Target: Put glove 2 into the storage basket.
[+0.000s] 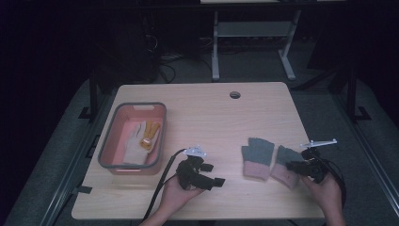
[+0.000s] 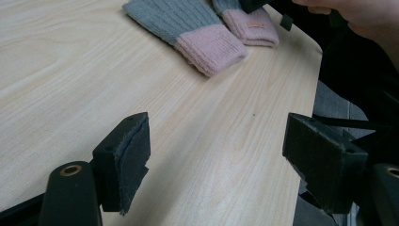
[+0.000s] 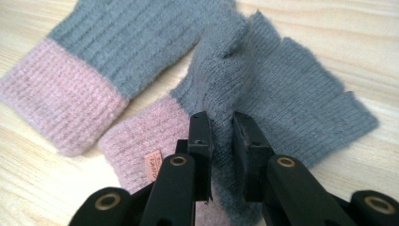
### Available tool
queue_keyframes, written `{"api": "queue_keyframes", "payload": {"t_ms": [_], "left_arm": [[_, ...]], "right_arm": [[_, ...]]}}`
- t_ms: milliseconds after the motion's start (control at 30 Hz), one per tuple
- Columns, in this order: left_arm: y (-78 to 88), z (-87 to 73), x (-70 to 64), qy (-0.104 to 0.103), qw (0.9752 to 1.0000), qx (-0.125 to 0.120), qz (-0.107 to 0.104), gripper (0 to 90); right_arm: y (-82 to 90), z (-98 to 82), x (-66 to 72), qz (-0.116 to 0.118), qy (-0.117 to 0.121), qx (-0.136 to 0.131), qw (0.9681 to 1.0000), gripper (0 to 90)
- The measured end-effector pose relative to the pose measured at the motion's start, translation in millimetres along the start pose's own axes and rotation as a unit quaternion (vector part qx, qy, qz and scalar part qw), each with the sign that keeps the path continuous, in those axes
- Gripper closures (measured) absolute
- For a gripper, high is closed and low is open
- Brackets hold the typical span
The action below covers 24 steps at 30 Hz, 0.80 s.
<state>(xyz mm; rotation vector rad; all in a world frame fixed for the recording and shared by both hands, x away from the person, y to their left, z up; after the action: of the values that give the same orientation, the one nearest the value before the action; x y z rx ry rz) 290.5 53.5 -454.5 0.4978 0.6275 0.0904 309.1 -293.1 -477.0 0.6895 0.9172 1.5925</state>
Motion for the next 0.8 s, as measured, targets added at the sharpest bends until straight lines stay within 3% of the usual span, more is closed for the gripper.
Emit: {"api": "queue_keyframes", "payload": {"t_ms": [400, 600, 800], "left_arm": [[-0.5, 0.2, 0.2, 0.000, 1.0000, -0.002, 0.000, 23.9], [1.0, 0.1, 1.3, 0.000, 1.0000, -0.001, 0.001, 23.9], [1.8, 0.2, 2.1, 0.004, 1.0000, -0.006, 0.001, 23.9]], "right_arm": [[22.1, 10.3, -0.5, 0.022, -0.001, -0.042, 0.9989, 79.0], [31.9, 23.7, 16.5, 0.034, 0.027, -0.063, 0.9971, 78.9], [27.4, 39.0, 41.3, 0.043, 0.064, -0.056, 0.9955, 78.8]]}}
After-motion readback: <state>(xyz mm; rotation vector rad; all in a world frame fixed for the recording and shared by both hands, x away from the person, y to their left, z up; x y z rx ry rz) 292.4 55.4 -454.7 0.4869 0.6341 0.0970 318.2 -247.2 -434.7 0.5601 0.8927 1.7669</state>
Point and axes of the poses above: each handheld gripper's, and its own axes: y roughly backward along the jaws, z roughly out of its top, x roughly to its left, the point moved 4 cm from there along -y, roughly forward along the jaws, and after that the axes turned 15 degrees about -z, right-handed, at the moved point
